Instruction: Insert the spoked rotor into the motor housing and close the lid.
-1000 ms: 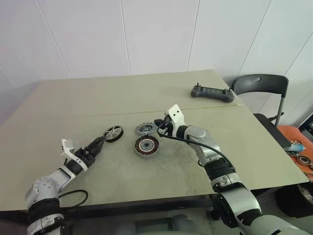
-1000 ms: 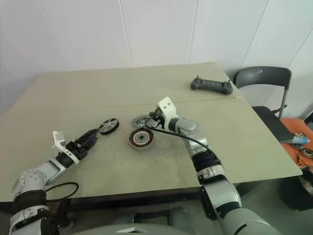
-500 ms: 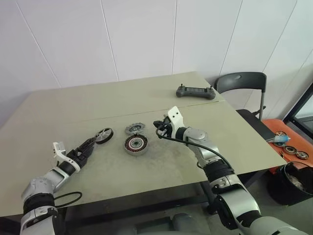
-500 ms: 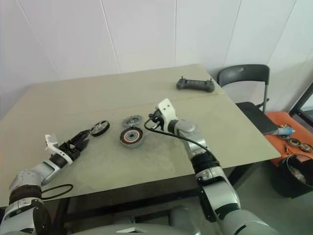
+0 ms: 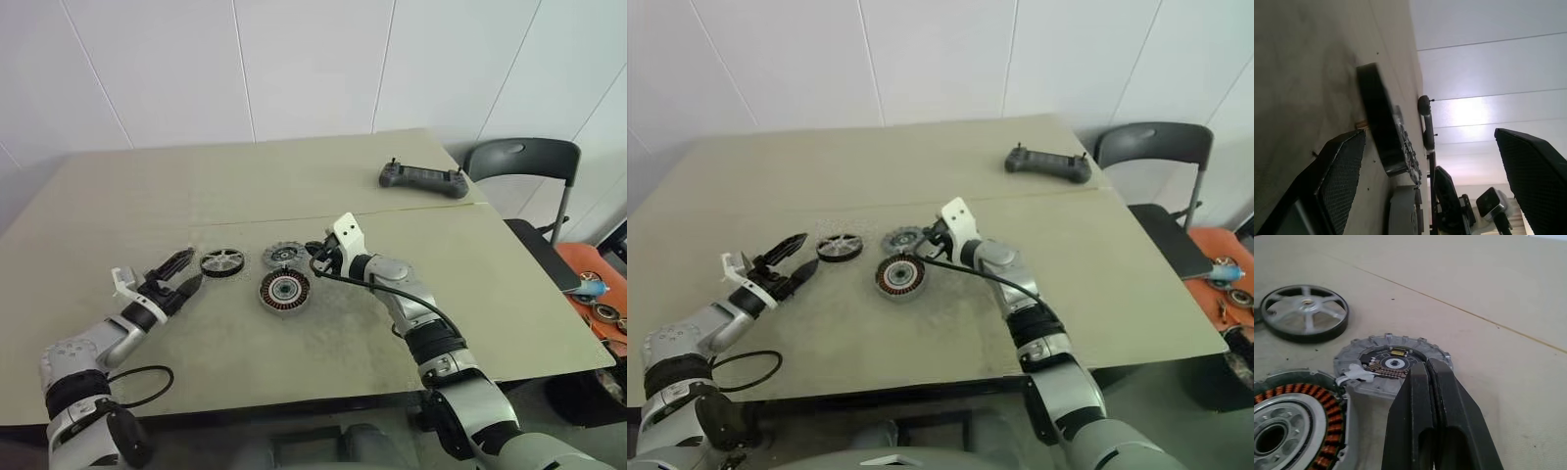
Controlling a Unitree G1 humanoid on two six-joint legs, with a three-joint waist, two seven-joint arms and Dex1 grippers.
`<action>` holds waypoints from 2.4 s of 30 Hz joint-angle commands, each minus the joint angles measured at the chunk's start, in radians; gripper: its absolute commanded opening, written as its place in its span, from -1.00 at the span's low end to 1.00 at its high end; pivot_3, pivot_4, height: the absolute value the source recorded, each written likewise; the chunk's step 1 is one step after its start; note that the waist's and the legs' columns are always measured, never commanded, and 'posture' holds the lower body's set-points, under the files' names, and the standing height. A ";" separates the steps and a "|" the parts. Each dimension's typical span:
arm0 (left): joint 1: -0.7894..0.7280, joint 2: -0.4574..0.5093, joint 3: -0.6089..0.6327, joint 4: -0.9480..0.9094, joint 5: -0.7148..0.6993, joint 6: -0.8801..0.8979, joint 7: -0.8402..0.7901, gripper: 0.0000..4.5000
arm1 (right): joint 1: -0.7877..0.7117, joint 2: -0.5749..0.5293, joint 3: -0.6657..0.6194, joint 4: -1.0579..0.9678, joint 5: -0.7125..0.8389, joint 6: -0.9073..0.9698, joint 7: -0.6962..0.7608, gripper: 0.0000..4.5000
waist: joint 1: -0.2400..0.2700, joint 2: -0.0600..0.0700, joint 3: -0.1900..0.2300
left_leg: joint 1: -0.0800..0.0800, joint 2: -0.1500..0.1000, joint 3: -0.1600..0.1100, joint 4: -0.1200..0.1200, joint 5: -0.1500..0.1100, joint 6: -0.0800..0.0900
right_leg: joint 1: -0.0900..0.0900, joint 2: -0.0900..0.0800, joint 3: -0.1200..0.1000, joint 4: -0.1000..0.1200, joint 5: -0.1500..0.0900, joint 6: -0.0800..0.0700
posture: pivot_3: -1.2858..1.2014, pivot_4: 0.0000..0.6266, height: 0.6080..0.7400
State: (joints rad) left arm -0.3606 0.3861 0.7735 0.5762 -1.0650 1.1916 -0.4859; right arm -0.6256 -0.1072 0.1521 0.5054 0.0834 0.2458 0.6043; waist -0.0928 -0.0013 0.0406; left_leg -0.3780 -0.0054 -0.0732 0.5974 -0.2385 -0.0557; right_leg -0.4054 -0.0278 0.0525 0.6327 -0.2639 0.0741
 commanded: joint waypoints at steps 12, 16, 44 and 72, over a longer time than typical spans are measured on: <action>-0.091 -0.300 -0.071 -0.192 -0.011 -0.142 0.296 1.00 | -0.013 0.010 -0.002 -0.036 0.003 -0.021 -0.004 -0.99 | 0.047 -0.002 0.000 | 0.005 -0.007 -0.001 0.017 0.002 0.001 | 0.016 0.003 -0.004 -0.004 -0.004 -0.001 | 0.03 -1.00 1.00; -0.107 -0.305 -0.058 -0.159 0.008 -0.207 0.333 0.83 | -0.011 0.009 -0.003 -0.039 0.003 -0.022 -0.006 -1.00 | 0.048 -0.002 0.000 | 0.005 -0.007 -0.001 0.017 0.002 0.002 | 0.015 0.004 -0.003 -0.003 -0.004 0.000 | 0.03 -1.00 1.00; -0.013 -0.280 -0.213 -0.341 -0.155 -0.130 0.060 -0.83 | 0.051 -0.072 -0.040 -0.127 0.089 0.037 0.115 -1.00 | 0.047 -0.004 0.002 | 0.004 -0.008 0.000 0.017 0.002 0.002 | 0.016 0.005 -0.004 -0.003 -0.001 0.000 | 0.03 -1.00 1.00; -0.045 -0.252 -0.390 -0.146 -0.013 -0.087 -0.107 -0.83 | 0.122 -0.133 -0.035 -0.207 0.096 0.090 0.116 -1.00 | 0.048 -0.005 0.002 | 0.005 -0.003 0.000 0.017 0.002 0.002 | 0.015 0.011 -0.002 -0.002 -0.004 -0.001 | 0.03 -1.00 1.00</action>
State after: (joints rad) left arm -0.3789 0.1353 0.3875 0.4293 -1.0829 1.1177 -0.5721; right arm -0.4929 -0.2382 0.1301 0.3473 0.1702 0.3391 0.7229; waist -0.0444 -0.0060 0.0426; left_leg -0.3731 -0.0085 -0.0731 0.6145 -0.2364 -0.0536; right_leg -0.3903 -0.0172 0.0503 0.6303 -0.2678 0.0731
